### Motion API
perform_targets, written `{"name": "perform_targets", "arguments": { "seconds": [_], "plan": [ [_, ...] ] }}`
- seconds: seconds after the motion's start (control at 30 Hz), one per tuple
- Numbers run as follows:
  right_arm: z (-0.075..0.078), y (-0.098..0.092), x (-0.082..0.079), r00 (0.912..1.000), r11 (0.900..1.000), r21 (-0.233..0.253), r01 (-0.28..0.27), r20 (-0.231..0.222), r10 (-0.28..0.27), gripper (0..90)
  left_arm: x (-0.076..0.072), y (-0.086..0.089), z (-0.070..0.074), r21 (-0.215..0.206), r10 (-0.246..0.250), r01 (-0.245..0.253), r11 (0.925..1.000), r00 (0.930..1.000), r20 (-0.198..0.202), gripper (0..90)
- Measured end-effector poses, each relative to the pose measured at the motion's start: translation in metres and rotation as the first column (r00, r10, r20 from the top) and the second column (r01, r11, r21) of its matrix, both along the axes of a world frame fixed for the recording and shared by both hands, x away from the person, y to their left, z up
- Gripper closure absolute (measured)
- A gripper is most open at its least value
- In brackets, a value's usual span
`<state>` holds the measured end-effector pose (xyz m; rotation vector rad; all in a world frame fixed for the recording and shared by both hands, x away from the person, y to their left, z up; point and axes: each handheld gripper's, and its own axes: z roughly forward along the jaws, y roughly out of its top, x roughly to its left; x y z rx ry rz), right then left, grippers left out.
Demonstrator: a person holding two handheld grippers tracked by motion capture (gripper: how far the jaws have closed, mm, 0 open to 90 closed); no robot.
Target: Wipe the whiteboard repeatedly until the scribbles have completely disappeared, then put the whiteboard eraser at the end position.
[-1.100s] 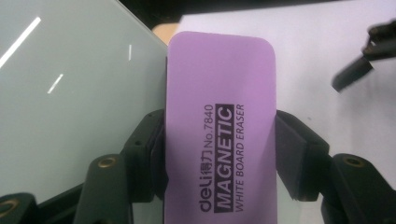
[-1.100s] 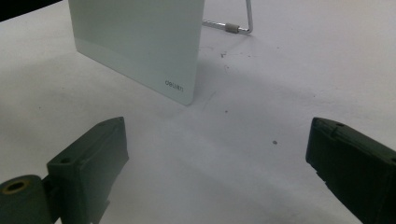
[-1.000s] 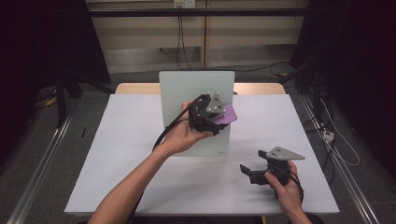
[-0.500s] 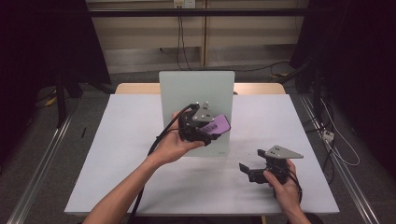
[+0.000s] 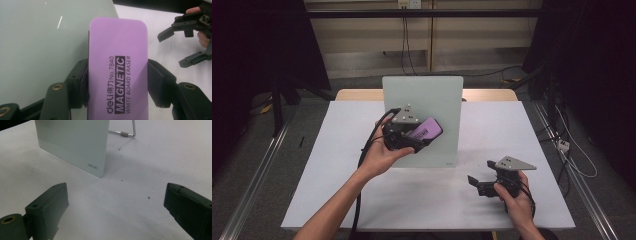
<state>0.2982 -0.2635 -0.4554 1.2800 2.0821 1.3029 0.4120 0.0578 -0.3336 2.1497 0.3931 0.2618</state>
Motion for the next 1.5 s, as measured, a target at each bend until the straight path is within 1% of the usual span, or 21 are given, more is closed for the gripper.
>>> {"name": "perform_targets", "arguments": {
  "seconds": [0.17, 0.2, 0.27, 0.37, 0.4, 0.43, 0.47, 0.53, 0.6, 0.63, 0.67, 0.7, 0.77, 0.97, 1.1, 1.17, 1.23, 1.37, 1.43, 1.47, 1.5],
  "plan": [
    [0.0, -0.001, -0.001, 1.0, 1.0, 0.004, 0.0, 0.004, 0.0, 5.8, -0.002, 0.008, 0.001, 0.001, 0.006, -0.006, 1.0, 0.9999, -0.012, 40.7],
    [0.0, -0.002, -0.001, 1.0, 1.0, 0.003, -0.002, 0.002, 0.002, 5.8, -0.003, 0.01, 0.001, 0.009, 0.004, -0.004, 0.9999, 0.9999, -0.015, 40.7],
    [0.001, -0.003, -0.001, 1.0, 1.0, 0.003, 0.001, 0.005, -0.001, 5.8, -0.004, 0.012, 0.002, -0.001, -0.002, 0.002, 1.0, 0.9998, -0.019, 40.7],
    [0.001, -0.003, 0.001, 0.9999, 1.0, 0.009, 0.014, 0.003, -0.014, 5.8, -0.004, 0.016, 0.004, 0.002, -0.01, 0.01, 0.9999, 0.9996, -0.027, 40.7],
    [0.0, -0.003, 0.001, 0.9999, 1.0, 0.01, 0.014, -0.001, -0.014, 5.8, -0.005, 0.018, 0.003, -0.008, -0.009, 0.009, 0.9999, 0.9996, -0.028, 40.7],
    [0.0, -0.002, 0.002, 0.9999, 1.0, 0.006, 0.014, 0.0, -0.014, 5.8, -0.005, 0.019, 0.002, 0.006, -0.011, 0.011, 0.9999, 0.9996, -0.028, 40.7],
    [0.0, -0.001, 0.002, 0.9999, 1.0, 0.006, 0.016, -0.007, -0.016, 5.8, -0.006, 0.021, 0.001, -0.001, -0.008, 0.008, 1.0, 0.9994, -0.034, 40.7],
    [0.0, 0.0, 0.003, 0.9999, 1.0, 0.004, 0.014, -0.004, -0.014, 5.8, -0.008, 0.024, 0.001, 0.019, -0.013, 0.014, 0.9997, 0.999, -0.042, 40.7],
    [0.0, 0.001, 0.003, 0.9999, 1.0, 0.004, 0.012, -0.008, -0.012, 5.8, -0.009, 0.026, -0.001, 0.036, -0.015, 0.017, 0.9992, 0.9992, -0.038, 40.7],
    [-0.001, 0.001, 0.003, 0.9999, 1.0, 0.003, 0.01, -0.007, -0.01, 5.8, -0.01, 0.027, -0.001, 0.059, -0.015, 0.017, 0.9981, 0.9991, -0.04, 40.7],
    [-0.001, 0.0, 0.003, 0.9999, 1.0, 0.003, 0.009, -0.007, -0.009, 5.8, -0.009, 0.028, -0.003, 0.05, -0.019, 0.021, 0.9985, 0.9988, -0.045, 40.7],
    [-0.001, 0.0, 0.003, 0.9999, 1.0, -0.001, 0.009, -0.007, -0.009, 5.8, -0.01, 0.029, -0.003, 0.068, -0.019, 0.022, 0.9974, 0.9987, -0.047, 40.7],
    [0.0, 0.0, 0.003, 0.9999, 1.0, 0.001, 0.01, -0.003, -0.009, 5.8, -0.01, 0.03, -0.005, 0.07, -0.021, 0.024, 0.9973, 0.9986, -0.049, 40.7],
    [-0.001, -0.002, 0.0, 1.0, 1.0, 0.003, 0.002, -0.001, -0.002, 5.8, -0.014, 0.031, -0.009, 0.104, -0.038, 0.043, 0.9936, 0.9977, -0.056, 40.7],
    [0.0, -0.005, -0.001, 1.0, 1.0, 0.006, 0.004, 0.004, -0.004, 5.8, -0.017, 0.032, -0.015, 0.117, -0.035, 0.044, 0.9922, 0.9965, -0.076, 40.7],
    [0.0, -0.004, -0.001, 1.0, 1.0, 0.005, 0.005, 0.003, -0.005, 5.8, -0.017, 0.032, -0.018, 0.126, -0.041, 0.052, 0.9907, 0.9953, -0.087, 40.7],
    [0.0, -0.003, 0.0, 1.0, 1.0, 0.001, -0.001, 0.004, 0.001, 5.8, -0.016, 0.034, -0.021, 0.121, -0.058, 0.07, 0.9902, 0.9933, -0.1, 40.7],
    [0.0, -0.002, -0.001, 1.0, 1.0, -0.001, -0.007, 0.005, 0.007, 5.8, -0.016, 0.036, -0.023, 0.117, -0.048, 0.063, 0.9912, 0.9914, -0.122, 40.7],
    [0.0, -0.003, -0.001, 1.0, 1.0, 0.003, -0.004, 0.005, 0.004, 5.8, -0.018, 0.036, -0.023, 0.132, -0.04, 0.056, 0.9897, 0.992, -0.12, 40.7],
    [0.0, -0.003, -0.001, 1.0, 1.0, 0.004, -0.004, 0.004, 0.004, 5.8, -0.018, 0.036, -0.024, 0.135, -0.049, 0.067, 0.9886, 0.9902, -0.131, 40.7],
    [0.0, -0.003, -0.001, 1.0, 1.0, 0.004, -0.004, 0.004, 0.004, 5.8, -0.019, 0.035, -0.025, 0.13, -0.046, 0.063, 0.9895, 0.9905, -0.13, 40.7]
  ]
}}
